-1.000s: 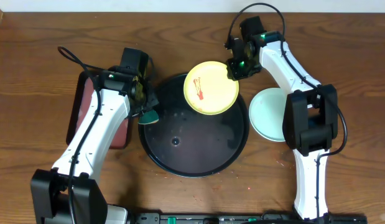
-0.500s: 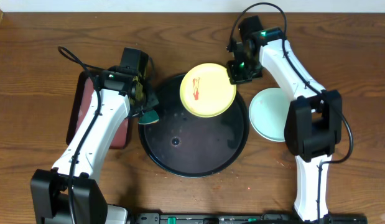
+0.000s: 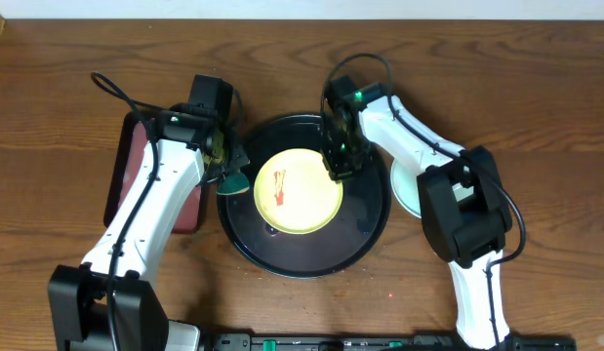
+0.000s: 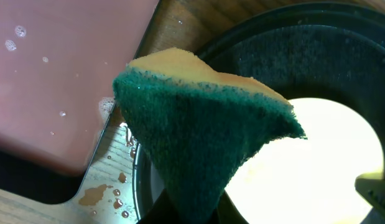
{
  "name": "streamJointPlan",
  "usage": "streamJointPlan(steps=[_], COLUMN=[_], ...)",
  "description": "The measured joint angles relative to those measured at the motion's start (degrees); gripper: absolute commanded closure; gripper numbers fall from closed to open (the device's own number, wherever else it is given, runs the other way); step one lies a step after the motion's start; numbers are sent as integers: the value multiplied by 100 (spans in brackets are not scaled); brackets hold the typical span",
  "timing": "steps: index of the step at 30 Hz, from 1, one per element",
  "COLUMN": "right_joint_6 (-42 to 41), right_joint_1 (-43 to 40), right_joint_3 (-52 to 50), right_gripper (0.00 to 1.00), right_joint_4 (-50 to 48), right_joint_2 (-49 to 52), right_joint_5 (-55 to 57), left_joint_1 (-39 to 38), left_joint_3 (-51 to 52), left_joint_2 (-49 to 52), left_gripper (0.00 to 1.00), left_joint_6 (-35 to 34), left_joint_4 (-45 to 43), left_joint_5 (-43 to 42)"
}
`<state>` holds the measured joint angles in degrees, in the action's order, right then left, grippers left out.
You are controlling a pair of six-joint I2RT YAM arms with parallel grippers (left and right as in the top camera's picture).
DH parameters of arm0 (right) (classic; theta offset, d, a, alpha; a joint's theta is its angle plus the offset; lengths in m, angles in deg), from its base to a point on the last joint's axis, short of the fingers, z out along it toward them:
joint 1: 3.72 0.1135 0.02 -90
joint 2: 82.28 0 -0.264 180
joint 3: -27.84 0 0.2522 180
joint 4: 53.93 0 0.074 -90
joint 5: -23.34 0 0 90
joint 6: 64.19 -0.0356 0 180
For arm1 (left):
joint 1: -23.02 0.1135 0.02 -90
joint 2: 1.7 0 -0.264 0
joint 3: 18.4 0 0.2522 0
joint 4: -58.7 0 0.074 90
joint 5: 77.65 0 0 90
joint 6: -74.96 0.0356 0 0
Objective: Clean dirty plates on tray and stack at the side
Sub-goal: 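Move the right gripper to the yellow plate and drag it to tray center, then bring the sponge in the left gripper over the yellow plate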
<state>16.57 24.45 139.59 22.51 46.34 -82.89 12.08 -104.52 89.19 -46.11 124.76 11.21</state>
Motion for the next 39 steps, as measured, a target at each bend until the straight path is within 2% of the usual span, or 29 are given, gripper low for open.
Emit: streamJointPlan(steps=[11,17,24,32,39], right_joint_6=[-149,-173,-190,-190,-190], right_joint_1=[-76,-87,-87,-87,-87], right_joint_3=[-551,-557,-560,-560,-560], right_gripper=[99,99,99,99,99], right_joint_4=[-542,-551,-553,-553,-553], right_joint_2=[-227,-227,-227,-227,-227], right_joint_5=[-210,-240,-243,-245,-245], left_joint_1=[-503,-949,-1263,-1652,-1853], left_joint_3=[0,0,0,0,0], left_joint_2=[160,946,1731,1840,1840], left_gripper=[93,92,93,93,93], left_joint_6=[616,914,1019,1064,1510], left_joint_4=[-479,-920,-981,-901,-1255], left_joint_5=[-2,-2,-2,-28,-540])
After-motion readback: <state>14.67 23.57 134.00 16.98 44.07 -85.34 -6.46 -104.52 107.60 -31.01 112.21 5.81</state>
